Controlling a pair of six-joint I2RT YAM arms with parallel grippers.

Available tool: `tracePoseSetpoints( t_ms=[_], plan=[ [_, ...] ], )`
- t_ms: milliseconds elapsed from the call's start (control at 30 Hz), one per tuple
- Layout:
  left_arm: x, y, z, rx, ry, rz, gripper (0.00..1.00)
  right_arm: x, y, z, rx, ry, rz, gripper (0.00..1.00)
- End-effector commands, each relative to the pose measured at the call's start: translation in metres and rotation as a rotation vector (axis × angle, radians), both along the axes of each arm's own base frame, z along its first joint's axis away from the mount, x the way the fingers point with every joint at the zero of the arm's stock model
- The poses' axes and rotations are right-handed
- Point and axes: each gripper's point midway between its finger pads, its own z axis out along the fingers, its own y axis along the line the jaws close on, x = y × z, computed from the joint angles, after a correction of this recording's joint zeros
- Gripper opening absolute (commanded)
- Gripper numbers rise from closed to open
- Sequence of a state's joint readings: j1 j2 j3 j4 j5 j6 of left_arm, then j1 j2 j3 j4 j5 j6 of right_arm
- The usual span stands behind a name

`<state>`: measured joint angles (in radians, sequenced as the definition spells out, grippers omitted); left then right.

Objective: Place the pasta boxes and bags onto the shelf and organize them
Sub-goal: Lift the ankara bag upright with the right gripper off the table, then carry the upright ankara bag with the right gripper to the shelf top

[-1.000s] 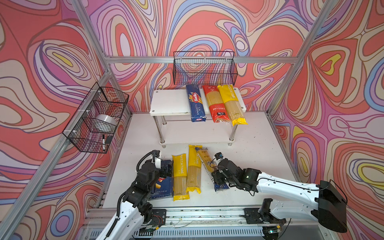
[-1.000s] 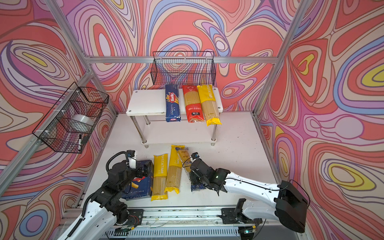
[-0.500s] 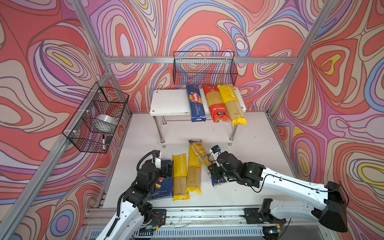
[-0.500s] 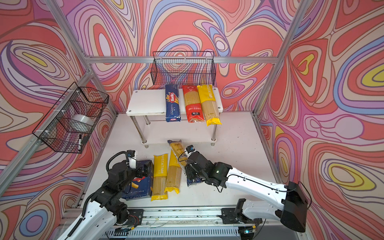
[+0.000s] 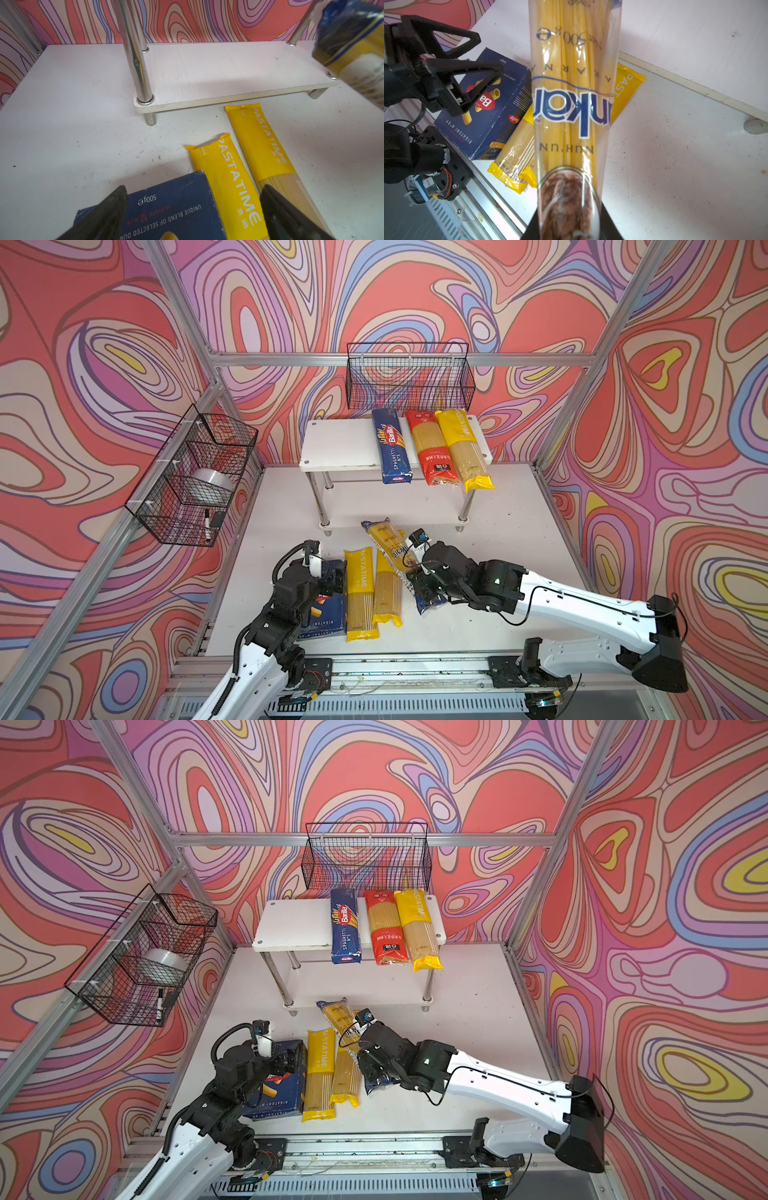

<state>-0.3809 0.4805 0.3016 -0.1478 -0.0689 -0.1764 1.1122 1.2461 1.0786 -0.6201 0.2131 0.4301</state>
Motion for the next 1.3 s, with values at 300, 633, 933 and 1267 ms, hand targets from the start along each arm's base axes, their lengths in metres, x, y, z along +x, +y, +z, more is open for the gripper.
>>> tracePoseSetpoints(
  t_ms=[300, 633, 933, 1267],
  plan=[
    [-0.008, 0.007, 0.008, -0.013, -0.046, 0.021, 1.0, 0.013, 0.043, 0.08, 0.144, -0.131, 0.03, 0.0],
    [-0.014, 0.012, 0.012, -0.026, -0.078, 0.039, 1.0, 0.008, 0.066, 0.12, 0.201, -0.216, 0.1, 0.0],
    [-0.014, 0.013, 0.012, -0.025, -0.078, 0.04, 1.0, 0.023, 0.077, 0.156, 0.19, -0.284, 0.072, 0.0],
    [-0.012, 0.011, 0.01, -0.022, -0.067, 0.034, 1.0, 0.043, 0.09, 0.178, 0.148, -0.323, 0.013, 0.0]
  ],
)
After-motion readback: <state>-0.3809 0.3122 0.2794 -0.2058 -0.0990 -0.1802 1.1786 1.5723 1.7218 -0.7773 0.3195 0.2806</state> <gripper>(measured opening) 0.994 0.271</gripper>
